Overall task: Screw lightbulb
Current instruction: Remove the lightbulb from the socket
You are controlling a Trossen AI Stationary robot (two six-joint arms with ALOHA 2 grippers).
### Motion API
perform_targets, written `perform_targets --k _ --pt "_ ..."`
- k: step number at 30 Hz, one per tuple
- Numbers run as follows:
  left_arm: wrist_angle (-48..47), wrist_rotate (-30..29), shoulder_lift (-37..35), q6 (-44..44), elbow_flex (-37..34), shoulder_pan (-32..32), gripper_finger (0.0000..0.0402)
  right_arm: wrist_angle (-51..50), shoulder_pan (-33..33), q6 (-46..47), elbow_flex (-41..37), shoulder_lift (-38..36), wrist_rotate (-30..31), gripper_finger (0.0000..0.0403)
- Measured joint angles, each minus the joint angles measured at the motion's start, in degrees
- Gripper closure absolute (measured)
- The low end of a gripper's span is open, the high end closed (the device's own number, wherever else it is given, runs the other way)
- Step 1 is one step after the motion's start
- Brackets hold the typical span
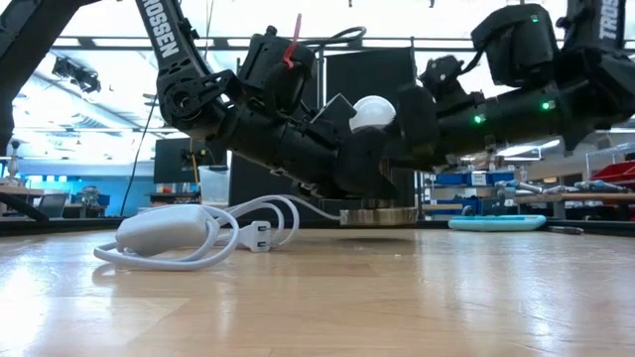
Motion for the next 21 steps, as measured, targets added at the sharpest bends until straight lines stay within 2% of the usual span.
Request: perform_targets --k 2,4,9,21 --pt "-0.5 0.0 0.0 0.0 0.0 0.0 0.0207 7.7 0.6 -2.6 0.1 2.5 1.4 0.0096" --pt "-0.6 0.0 0.0 0.0 0.0 0.0 0.0207 10.0 1.0 -4.4 0.1 4.5 3.4 0.0096" --pt "-0.6 0.0 0.0 0.1 0.0 -0.1 0.0207 11.0 0.9 -3.3 0.7 6.9 3.3 0.0096" --pt "-0.6 0.0 0.0 0.1 0.0 -0.1 0.0207 11.0 1.0 -8.3 2.5 6.9 4.6 0.0098"
